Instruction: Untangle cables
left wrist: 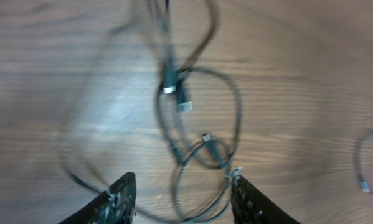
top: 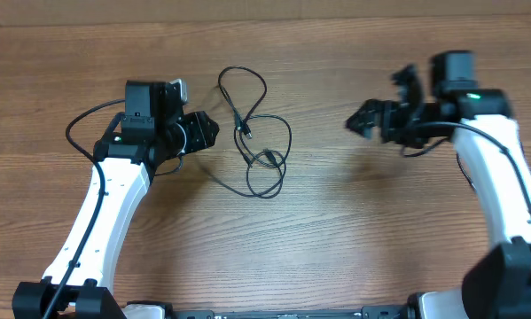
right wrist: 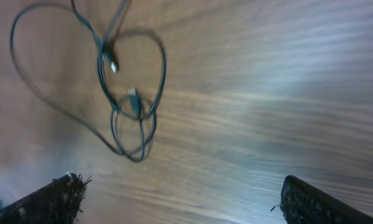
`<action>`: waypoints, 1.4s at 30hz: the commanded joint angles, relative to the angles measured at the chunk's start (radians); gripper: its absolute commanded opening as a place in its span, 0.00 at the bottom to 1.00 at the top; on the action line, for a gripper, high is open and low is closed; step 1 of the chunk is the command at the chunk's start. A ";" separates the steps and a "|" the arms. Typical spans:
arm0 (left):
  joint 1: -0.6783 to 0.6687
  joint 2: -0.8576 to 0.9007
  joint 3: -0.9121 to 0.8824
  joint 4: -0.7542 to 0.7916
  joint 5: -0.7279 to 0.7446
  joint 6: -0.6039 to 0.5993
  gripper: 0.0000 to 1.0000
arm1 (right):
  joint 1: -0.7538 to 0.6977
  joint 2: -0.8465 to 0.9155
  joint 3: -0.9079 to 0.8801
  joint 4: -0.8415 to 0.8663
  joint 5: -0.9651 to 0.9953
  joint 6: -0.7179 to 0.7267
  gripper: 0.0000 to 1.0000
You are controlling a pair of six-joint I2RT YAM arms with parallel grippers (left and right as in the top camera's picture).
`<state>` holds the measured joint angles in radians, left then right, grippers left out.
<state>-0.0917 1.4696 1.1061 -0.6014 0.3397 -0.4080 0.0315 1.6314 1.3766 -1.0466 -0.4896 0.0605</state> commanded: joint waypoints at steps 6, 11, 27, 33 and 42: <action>-0.042 0.008 0.007 -0.108 -0.081 0.027 0.52 | 0.204 0.167 0.031 0.029 0.045 0.176 0.92; -0.076 0.045 0.007 -0.105 -0.085 0.027 0.51 | 0.306 0.237 0.031 0.061 0.070 0.176 0.75; -0.085 0.113 0.007 -0.106 -0.254 0.027 0.43 | 0.537 0.352 0.030 0.209 0.281 0.356 0.51; -0.085 0.113 0.007 -0.106 -0.254 0.027 0.42 | 0.589 0.399 0.030 0.229 0.344 0.416 0.29; -0.085 0.113 0.007 -0.107 -0.254 0.027 0.43 | 0.575 0.386 0.110 -0.030 0.320 0.467 0.04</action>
<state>-0.1738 1.5738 1.1061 -0.7105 0.0994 -0.4076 0.6266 2.0304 1.4078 -0.9737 -0.1680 0.4995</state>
